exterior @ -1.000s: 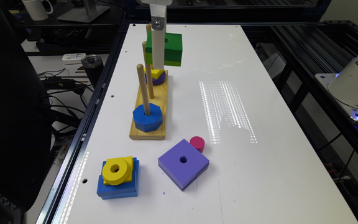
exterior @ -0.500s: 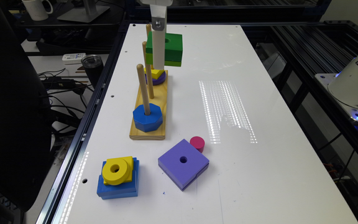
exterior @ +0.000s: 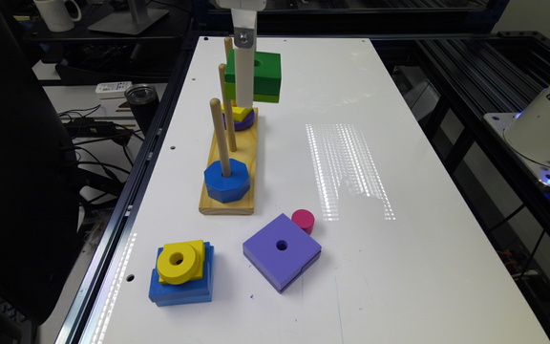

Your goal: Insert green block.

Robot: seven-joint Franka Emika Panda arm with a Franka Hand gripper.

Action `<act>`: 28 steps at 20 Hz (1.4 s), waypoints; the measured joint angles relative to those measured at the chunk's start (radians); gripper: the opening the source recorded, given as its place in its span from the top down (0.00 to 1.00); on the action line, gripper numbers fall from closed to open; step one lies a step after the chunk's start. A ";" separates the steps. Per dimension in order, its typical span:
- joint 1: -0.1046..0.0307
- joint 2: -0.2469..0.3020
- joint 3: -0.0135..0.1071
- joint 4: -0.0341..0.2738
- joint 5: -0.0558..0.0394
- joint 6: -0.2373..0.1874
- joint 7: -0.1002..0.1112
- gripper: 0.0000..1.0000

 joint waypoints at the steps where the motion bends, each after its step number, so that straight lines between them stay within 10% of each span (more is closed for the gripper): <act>1: -0.001 0.000 0.000 0.000 0.0000 0.000 -0.001 1.00; 28: -0.039 0.002 -0.003 0.001 0.0000 0.021 -0.034 1.00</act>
